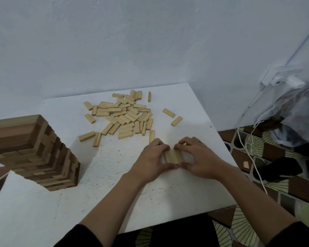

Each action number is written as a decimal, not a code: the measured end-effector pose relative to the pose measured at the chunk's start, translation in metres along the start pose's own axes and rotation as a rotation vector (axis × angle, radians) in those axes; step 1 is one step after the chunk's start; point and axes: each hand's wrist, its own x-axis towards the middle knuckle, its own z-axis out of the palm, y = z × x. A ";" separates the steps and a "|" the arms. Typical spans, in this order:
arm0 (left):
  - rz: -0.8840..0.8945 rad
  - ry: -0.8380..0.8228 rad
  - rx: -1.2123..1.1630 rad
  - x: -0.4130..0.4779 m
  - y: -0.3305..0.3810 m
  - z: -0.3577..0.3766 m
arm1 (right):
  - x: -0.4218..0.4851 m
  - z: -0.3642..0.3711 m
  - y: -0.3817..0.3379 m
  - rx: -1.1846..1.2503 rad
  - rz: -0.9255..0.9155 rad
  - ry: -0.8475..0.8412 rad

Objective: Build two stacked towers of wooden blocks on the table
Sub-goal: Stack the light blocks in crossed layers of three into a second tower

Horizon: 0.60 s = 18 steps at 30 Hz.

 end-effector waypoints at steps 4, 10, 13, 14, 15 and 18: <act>0.021 0.021 0.001 0.018 0.016 0.016 | -0.011 -0.009 0.022 0.014 0.033 0.025; 0.013 0.042 -0.022 0.034 0.029 0.037 | -0.017 -0.025 0.045 0.001 0.044 0.003; 0.015 0.048 -0.011 0.037 0.033 0.041 | -0.017 -0.030 0.049 -0.014 0.042 -0.025; 0.014 0.050 -0.009 0.038 0.033 0.042 | -0.016 -0.030 0.050 -0.014 0.045 -0.032; 0.011 0.051 -0.009 0.038 0.032 0.043 | -0.016 -0.030 0.051 -0.009 0.047 -0.036; 0.009 0.051 -0.016 0.037 0.030 0.043 | -0.015 -0.029 0.052 0.005 0.064 -0.037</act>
